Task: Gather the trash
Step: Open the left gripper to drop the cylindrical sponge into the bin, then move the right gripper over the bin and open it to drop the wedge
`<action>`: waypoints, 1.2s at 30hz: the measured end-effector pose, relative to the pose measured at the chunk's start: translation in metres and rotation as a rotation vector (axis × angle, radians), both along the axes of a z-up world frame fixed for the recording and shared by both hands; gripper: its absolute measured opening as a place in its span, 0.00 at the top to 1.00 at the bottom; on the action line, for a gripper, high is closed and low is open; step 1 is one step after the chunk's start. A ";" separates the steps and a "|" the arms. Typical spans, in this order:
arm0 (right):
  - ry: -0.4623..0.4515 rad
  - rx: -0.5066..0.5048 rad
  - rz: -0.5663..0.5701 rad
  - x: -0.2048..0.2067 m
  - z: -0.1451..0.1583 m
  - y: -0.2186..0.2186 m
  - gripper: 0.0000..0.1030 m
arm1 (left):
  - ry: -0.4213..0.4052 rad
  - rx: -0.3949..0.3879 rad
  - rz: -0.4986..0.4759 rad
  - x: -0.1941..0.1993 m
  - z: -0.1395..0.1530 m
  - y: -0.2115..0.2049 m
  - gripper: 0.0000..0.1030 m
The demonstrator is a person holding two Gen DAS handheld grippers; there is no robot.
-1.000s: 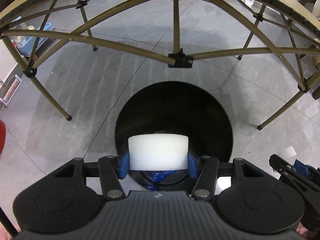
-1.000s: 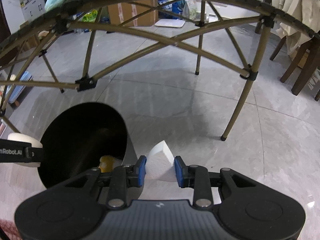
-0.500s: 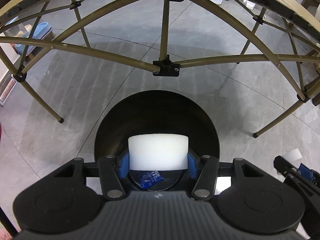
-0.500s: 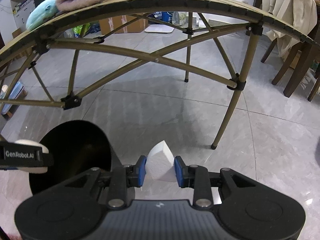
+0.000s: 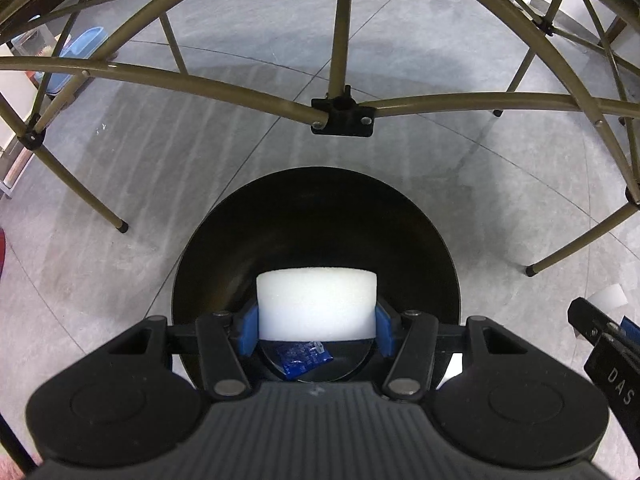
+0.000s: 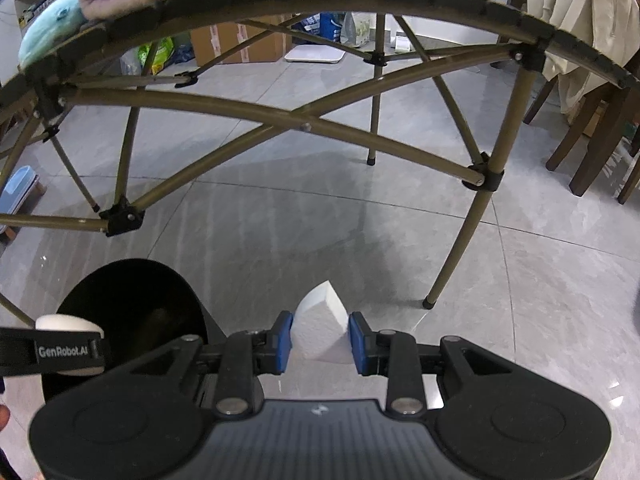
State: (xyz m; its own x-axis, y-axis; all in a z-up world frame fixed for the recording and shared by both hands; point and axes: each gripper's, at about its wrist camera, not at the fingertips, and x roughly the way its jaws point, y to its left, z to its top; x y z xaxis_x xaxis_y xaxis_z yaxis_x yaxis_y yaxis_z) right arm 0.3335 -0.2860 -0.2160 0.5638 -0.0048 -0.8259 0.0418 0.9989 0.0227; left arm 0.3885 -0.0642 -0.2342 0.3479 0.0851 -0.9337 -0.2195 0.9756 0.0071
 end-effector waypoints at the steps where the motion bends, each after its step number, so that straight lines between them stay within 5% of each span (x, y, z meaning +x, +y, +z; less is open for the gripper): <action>1: 0.003 0.000 0.001 0.000 -0.001 0.000 0.71 | 0.001 0.002 -0.001 0.000 0.000 0.000 0.45; 4: 0.007 0.001 -0.001 0.000 -0.003 -0.001 0.71 | 0.003 -0.001 -0.002 -0.001 0.001 0.001 0.25; 6: 0.006 0.002 -0.001 0.000 -0.003 -0.003 0.71 | 0.002 -0.006 0.009 -0.001 0.002 0.002 0.02; 36: 0.020 0.050 0.077 -0.008 0.003 0.027 0.70 | 0.006 0.045 0.000 -0.022 0.015 0.038 0.00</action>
State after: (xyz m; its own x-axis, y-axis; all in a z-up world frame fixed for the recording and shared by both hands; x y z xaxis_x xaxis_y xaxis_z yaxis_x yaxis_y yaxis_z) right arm 0.3256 -0.2590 -0.2133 0.5446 0.0795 -0.8349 -0.0340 0.9968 0.0727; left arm 0.3666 -0.0266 -0.2192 0.3424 0.1269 -0.9309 -0.2192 0.9743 0.0522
